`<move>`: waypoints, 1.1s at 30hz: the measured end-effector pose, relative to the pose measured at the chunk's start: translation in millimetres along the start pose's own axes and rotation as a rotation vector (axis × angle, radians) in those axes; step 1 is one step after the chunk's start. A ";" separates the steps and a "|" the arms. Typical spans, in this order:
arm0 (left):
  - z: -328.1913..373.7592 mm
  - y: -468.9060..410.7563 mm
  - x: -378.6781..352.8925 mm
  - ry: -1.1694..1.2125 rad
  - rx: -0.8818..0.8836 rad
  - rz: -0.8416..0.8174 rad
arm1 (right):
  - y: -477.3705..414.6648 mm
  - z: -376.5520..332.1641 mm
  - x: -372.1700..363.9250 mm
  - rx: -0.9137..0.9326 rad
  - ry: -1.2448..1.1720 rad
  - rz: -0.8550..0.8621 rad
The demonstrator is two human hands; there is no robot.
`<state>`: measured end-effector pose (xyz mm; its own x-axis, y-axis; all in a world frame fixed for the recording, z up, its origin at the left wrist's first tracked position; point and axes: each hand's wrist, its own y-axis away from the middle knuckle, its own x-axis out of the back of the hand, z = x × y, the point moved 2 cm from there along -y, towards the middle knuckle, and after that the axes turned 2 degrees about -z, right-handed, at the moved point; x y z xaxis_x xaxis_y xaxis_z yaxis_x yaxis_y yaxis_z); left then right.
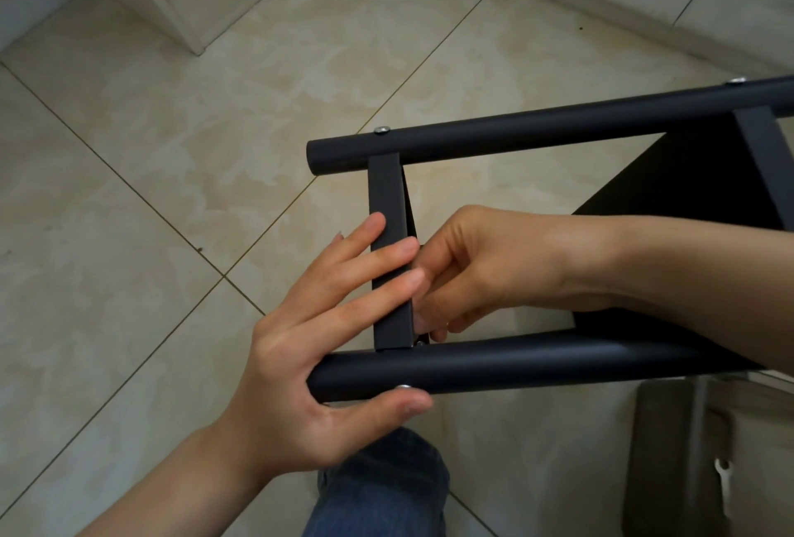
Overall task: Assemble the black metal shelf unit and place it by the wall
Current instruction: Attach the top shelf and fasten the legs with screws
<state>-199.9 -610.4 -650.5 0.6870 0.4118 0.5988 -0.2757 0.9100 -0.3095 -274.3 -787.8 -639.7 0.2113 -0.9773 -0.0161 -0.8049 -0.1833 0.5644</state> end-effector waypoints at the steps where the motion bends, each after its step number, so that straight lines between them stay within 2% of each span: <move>1: -0.2 -0.2 -0.2 -0.001 -0.001 0.000 | -0.5 0.6 0.6 -0.010 -0.005 -0.010; 14: -1.1 0.8 -1.6 0.012 0.001 0.006 | -14.7 9.0 1.9 -0.183 -0.180 -0.403; 25: 0.5 -1.7 -2.0 0.027 0.000 0.012 | -20.5 13.3 -5.3 -0.260 -0.214 -0.352; 33: -0.4 -0.4 -2.1 0.026 -0.007 0.019 | -18.8 11.3 -1.5 -0.244 -0.226 -0.408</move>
<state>-201.0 -611.7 -651.8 0.6988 0.4273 0.5737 -0.2841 0.9018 -0.3257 -265.7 -784.1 -659.6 0.3345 -0.8349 -0.4371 -0.5239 -0.5503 0.6502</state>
